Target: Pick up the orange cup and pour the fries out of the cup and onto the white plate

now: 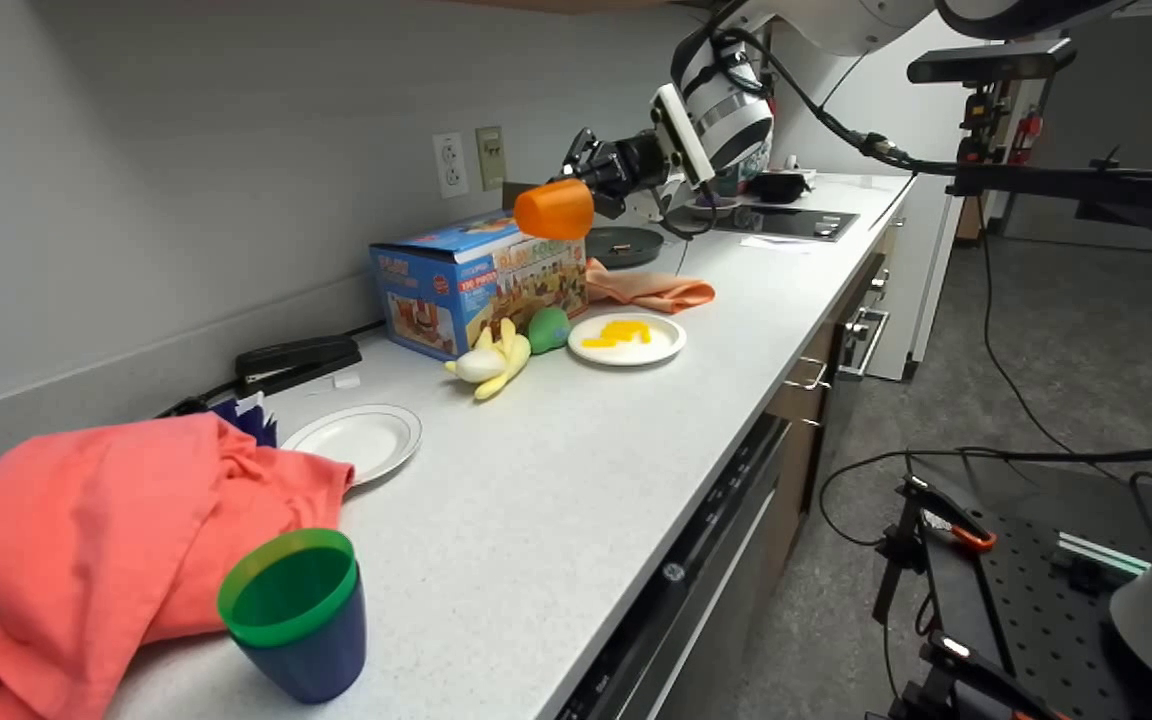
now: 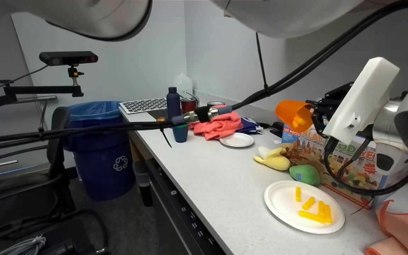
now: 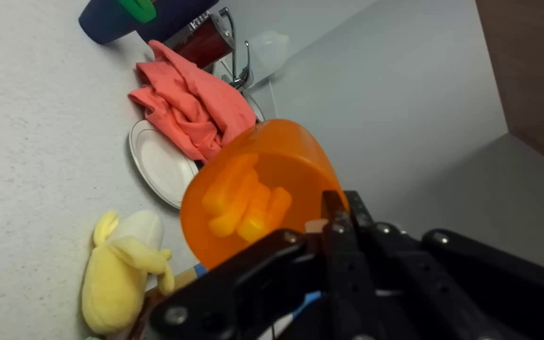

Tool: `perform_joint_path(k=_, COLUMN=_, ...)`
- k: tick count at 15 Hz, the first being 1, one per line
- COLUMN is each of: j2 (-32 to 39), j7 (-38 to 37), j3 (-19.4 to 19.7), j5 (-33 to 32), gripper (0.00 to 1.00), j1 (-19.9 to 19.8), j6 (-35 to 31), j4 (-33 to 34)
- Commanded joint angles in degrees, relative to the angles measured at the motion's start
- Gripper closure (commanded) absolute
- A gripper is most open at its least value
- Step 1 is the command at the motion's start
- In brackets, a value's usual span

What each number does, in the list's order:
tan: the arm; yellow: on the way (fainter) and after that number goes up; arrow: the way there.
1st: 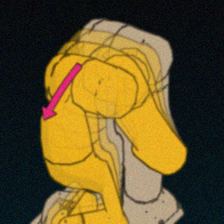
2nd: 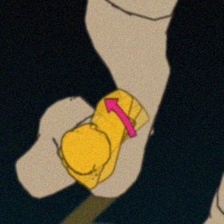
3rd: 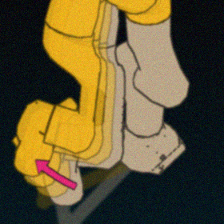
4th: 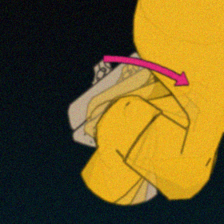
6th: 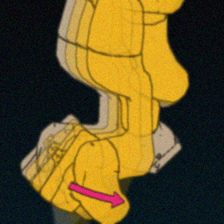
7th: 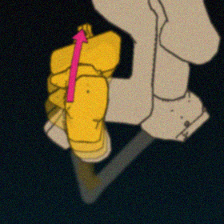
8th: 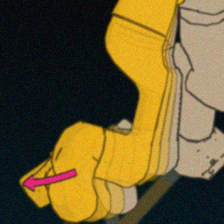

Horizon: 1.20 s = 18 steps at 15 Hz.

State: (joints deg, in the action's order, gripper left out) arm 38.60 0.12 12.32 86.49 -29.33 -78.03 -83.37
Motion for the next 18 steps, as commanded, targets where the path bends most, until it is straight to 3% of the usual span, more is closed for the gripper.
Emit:
perform_joint_path(k=1, j2=1.86, j7=-0.89, j3=-0.71, j5=3.74, gripper=0.99, j1=-1.08, j6=1.88, j4=2.59)
perform_joint_path(k=6, j2=3.44, j7=-0.4, j3=-0.37, j5=1.05, gripper=0.99, j1=-1.86, j6=9.69, j4=4.89)
perform_joint_path(k=11, j2=5.53, j7=-4.7, j3=0.35, j5=-2.82, gripper=0.99, j1=-2.42, j6=18.1, j4=8.45)
perform_joint_path(k=13, j2=5.55, j7=-4.88, j3=1.05, j5=-3.98, gripper=0.99, j1=-1.78, j6=16.44, j4=8.8)
perform_joint_path(k=14, j2=5.12, j7=-1.63, j3=3.07, j5=-8.38, gripper=0.99, j1=-1.28, j6=15.62, j4=6.14)
perform_joint_path(k=15, j2=5.97, j7=-0.83, j3=5.37, j5=-12.74, gripper=0.99, j1=-3.66, j6=17.25, j4=7.63)
perform_joint_path(k=18, j2=4.35, j7=-0.84, j3=7.47, j5=-20.19, gripper=0.99, j1=-1.2, j6=11.08, j4=5.93)
